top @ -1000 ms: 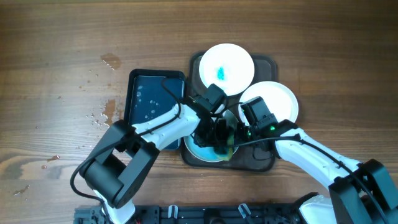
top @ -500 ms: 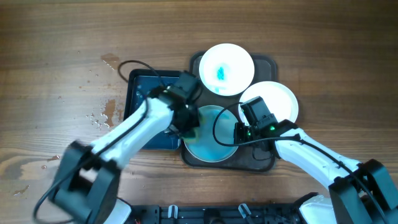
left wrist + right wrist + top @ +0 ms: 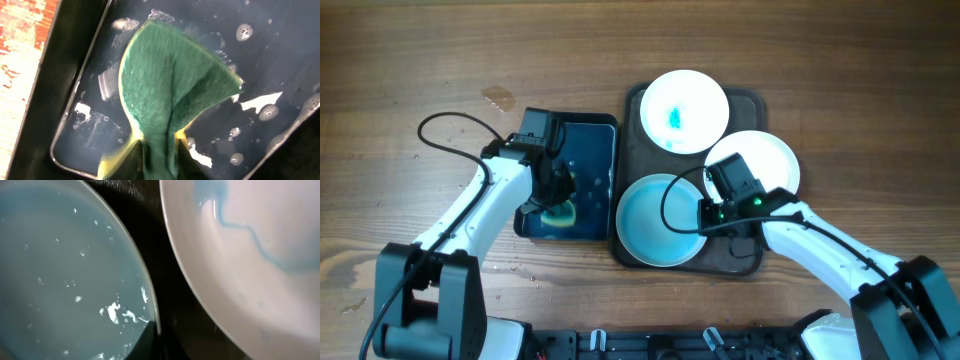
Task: Clean dirty plates on tray and stack at the side
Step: 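Put the sponge back into the black water tray with the left gripper, then lift the plate with the right gripper and tilt it over the water tray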
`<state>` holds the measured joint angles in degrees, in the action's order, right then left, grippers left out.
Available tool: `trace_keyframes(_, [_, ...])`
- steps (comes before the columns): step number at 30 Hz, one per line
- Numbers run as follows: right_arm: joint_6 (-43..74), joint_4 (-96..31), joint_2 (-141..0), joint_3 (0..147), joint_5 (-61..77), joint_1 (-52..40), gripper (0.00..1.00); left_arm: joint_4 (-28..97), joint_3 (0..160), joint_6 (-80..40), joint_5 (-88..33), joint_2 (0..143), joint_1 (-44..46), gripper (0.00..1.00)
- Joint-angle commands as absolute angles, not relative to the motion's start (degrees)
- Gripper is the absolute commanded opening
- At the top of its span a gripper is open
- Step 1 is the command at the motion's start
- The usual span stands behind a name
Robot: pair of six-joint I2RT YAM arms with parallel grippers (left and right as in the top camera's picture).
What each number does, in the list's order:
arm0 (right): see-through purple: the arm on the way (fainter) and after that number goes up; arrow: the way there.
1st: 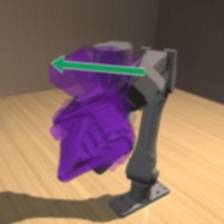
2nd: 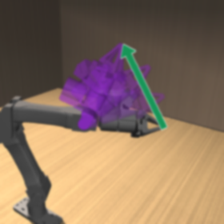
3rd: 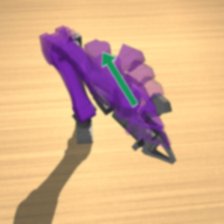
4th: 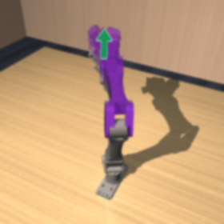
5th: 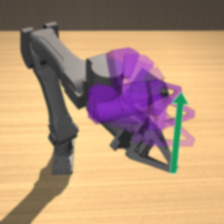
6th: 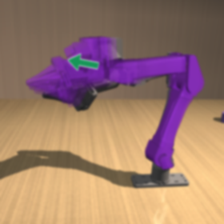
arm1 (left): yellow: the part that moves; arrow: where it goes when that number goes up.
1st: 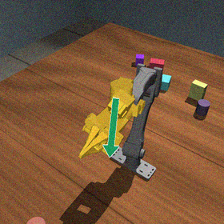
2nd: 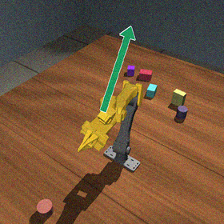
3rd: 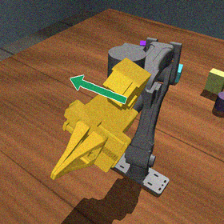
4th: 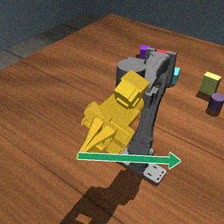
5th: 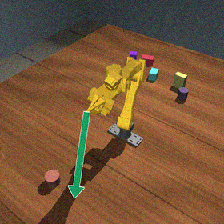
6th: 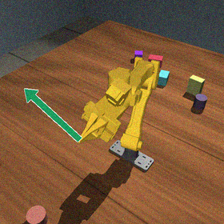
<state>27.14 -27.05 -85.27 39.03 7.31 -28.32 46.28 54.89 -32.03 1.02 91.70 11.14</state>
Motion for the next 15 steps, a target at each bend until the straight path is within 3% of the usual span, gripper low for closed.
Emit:
trace_keyframes(1, [25.47, -36.77, -83.66, 48.47, 6.42, -28.38, 0.04, 47.00, 56.49, -28.51, -2.52, 88.51, 10.83, 0.38])
trace_keyframes(3, [25.52, -45.25, -83.64, 56.05, 6.52, -28.38, 0.04, 50.63, 59.53, -28.51, -3.62, 83.99, 10.04, 0.62])
trace_keyframes(5, [25.63, -48.36, -83.66, 60.42, 7.33, -28.38, 0.04, 53.95, 61.71, -28.51, -3.64, 79.83, 8.56, 0.71])
trace_keyframes(9, [25.43, -50.50, -85.03, 68.38, 12.67, -28.80, 0.04, 58.39, 63.79, -28.71, -4.73, 70.35, 3.40, 0.80])
trace_keyframes(11, [24.91, -50.94, -88.82, 74.48, 12.49, -30.79, 0.04, 58.59, 63.79, -28.75, -5.98, 63.83, -1.41, 1.00])
trace_keyframes(15, [24.84, -48.88, -97.45, 82.30, -0.08, -37.08, 0.04, 58.61, 63.79, -28.88, -5.93, 56.71, -6.90, 1.00])
